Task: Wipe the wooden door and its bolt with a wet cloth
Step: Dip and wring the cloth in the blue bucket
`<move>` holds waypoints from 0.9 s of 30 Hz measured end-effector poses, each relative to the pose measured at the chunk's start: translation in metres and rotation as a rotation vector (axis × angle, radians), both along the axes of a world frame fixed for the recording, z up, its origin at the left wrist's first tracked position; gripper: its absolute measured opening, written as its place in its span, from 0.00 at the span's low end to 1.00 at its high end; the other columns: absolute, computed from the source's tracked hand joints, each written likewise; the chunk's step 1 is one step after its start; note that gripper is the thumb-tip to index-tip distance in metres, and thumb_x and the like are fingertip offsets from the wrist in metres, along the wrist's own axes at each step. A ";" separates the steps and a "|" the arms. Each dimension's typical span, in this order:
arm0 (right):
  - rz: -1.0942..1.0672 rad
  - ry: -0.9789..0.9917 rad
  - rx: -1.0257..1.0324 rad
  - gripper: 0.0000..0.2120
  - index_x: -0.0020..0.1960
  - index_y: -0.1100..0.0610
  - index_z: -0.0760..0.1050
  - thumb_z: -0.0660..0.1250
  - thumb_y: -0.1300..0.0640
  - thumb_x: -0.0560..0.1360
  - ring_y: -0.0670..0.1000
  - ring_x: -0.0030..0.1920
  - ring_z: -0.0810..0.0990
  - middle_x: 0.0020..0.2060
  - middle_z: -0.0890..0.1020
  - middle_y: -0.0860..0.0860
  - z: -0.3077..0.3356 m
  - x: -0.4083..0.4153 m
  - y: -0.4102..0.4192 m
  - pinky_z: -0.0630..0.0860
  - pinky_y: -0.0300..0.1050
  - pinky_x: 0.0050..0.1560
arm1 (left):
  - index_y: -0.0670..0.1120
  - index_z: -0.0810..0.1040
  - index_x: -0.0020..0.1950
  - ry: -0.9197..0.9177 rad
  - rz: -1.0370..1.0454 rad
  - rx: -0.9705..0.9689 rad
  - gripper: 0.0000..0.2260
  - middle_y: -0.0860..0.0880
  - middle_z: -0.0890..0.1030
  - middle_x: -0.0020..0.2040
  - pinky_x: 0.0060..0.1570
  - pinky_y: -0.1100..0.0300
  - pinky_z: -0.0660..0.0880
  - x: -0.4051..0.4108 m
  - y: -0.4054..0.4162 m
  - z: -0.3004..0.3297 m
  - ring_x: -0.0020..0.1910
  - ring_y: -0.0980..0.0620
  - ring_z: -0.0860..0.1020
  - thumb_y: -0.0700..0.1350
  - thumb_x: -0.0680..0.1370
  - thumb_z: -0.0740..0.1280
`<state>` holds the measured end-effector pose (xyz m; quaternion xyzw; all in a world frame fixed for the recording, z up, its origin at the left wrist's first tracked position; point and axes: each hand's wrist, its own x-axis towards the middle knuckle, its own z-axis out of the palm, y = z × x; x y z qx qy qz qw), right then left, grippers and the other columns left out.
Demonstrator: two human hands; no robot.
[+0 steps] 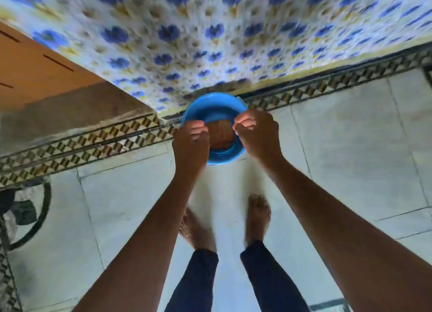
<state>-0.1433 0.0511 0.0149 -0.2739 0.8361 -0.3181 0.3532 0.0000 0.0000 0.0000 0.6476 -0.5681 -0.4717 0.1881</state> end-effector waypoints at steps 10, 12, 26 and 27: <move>0.088 -0.172 0.300 0.07 0.44 0.55 0.81 0.64 0.61 0.77 0.59 0.53 0.81 0.46 0.85 0.54 -0.222 0.009 -0.061 0.75 0.45 0.55 | 0.43 0.79 0.67 -0.243 -0.032 0.311 0.16 0.42 0.82 0.66 0.70 0.53 0.73 -0.043 -0.067 -0.209 0.68 0.42 0.78 0.39 0.80 0.67; 0.058 -0.209 0.317 0.10 0.44 0.53 0.80 0.63 0.63 0.77 0.60 0.54 0.80 0.46 0.83 0.55 -0.246 0.012 -0.069 0.70 0.41 0.49 | 0.42 0.79 0.69 -0.267 -0.075 0.334 0.16 0.39 0.81 0.67 0.70 0.52 0.72 -0.043 -0.072 -0.234 0.70 0.40 0.77 0.37 0.80 0.65; -0.196 -0.280 0.426 0.14 0.37 0.59 0.69 0.63 0.61 0.81 0.53 0.46 0.76 0.42 0.77 0.51 -0.328 0.011 -0.097 0.68 0.34 0.41 | 0.40 0.70 0.77 -0.713 -0.647 0.207 0.19 0.38 0.69 0.77 0.74 0.48 0.65 -0.047 -0.092 -0.332 0.76 0.38 0.67 0.40 0.88 0.52; -0.208 -0.259 0.426 0.12 0.38 0.60 0.70 0.63 0.62 0.80 0.51 0.41 0.74 0.38 0.74 0.49 -0.330 0.011 -0.096 0.68 0.31 0.35 | 0.40 0.69 0.78 -0.737 -0.671 0.200 0.19 0.38 0.66 0.78 0.75 0.48 0.64 -0.049 -0.092 -0.330 0.77 0.38 0.65 0.40 0.88 0.52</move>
